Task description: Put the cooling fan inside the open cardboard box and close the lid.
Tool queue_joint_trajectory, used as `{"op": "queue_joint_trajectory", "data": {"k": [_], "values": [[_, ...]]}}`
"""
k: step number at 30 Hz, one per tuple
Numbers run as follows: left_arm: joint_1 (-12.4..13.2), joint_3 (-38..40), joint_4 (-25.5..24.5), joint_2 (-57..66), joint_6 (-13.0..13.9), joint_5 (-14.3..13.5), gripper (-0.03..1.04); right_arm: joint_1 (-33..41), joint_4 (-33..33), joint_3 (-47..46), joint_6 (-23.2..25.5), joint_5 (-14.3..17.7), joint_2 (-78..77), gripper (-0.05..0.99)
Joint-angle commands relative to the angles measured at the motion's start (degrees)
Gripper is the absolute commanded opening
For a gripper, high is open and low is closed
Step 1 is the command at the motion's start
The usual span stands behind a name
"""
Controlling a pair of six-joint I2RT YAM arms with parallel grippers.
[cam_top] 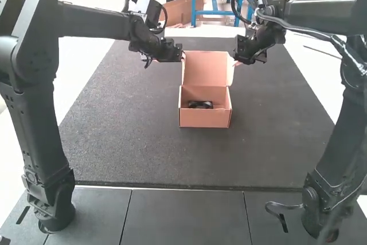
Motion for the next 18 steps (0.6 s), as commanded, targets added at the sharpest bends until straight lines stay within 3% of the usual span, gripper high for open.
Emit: {"op": "queue_joint_trajectory", "data": {"k": [1, 12, 18], "values": [[-1.4, -1.53, 0.67, -2.04, -0.15, 0.61, 0.97, 0.65, 0.19, -1.24, 0.81, 0.89, -2.43, -0.01], [-1.67, -5.31, 2.34, -3.62, 0.03, 0.44, 0.97, 0.91, 0.63, -5.72, 1.07, -0.17, -6.03, -0.01], [-1.67, -6.28, 2.52, -4.59, 0.12, 0.44, 0.97, 2.67, 0.98, -7.83, 1.07, -2.28, -7.27, -0.01]]}}
